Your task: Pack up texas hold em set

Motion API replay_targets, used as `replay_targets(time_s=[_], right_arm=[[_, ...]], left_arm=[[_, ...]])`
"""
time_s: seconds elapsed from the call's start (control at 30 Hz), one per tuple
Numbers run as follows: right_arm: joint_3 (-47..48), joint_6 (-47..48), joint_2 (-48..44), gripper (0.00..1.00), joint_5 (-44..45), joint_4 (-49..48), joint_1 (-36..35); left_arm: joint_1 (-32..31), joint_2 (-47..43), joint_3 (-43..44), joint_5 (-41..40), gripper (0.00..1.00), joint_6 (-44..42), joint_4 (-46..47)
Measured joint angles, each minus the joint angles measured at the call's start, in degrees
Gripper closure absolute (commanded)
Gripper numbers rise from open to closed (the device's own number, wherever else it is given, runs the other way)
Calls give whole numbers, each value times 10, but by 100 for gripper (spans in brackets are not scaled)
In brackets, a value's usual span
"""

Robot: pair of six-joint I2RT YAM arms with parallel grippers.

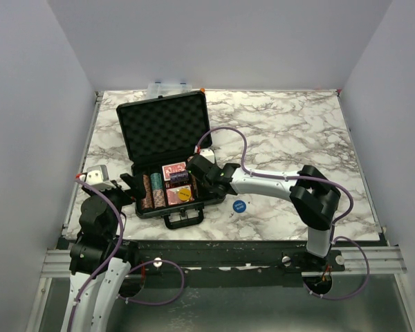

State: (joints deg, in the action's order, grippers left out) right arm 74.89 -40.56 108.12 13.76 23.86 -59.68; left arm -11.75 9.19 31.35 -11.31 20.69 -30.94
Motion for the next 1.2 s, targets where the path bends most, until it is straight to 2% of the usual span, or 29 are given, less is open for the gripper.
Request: replay_targets(time_s=[0.13,0.37,0.63,0.87,1.0,1.2], right_arm=[[0,-1,0,69,2,0,0],[0,-6,0,64,6,0,0],[3,-12,0,42,24,7,-9],[10,-12,-15,33,40,28,-16],[14,-10,-46,1,46,35,-16],[3,-11,-123,0,76,20,-16]], left_arm=[[0,3,0,0,1,0,0],[0,3,0,0,1,0,0],[0,3,0,0,1,0,0],[0,4,0,0,1,0,0],[0,4,0,0,1,0,0],[0,4,0,0,1,0,0]])
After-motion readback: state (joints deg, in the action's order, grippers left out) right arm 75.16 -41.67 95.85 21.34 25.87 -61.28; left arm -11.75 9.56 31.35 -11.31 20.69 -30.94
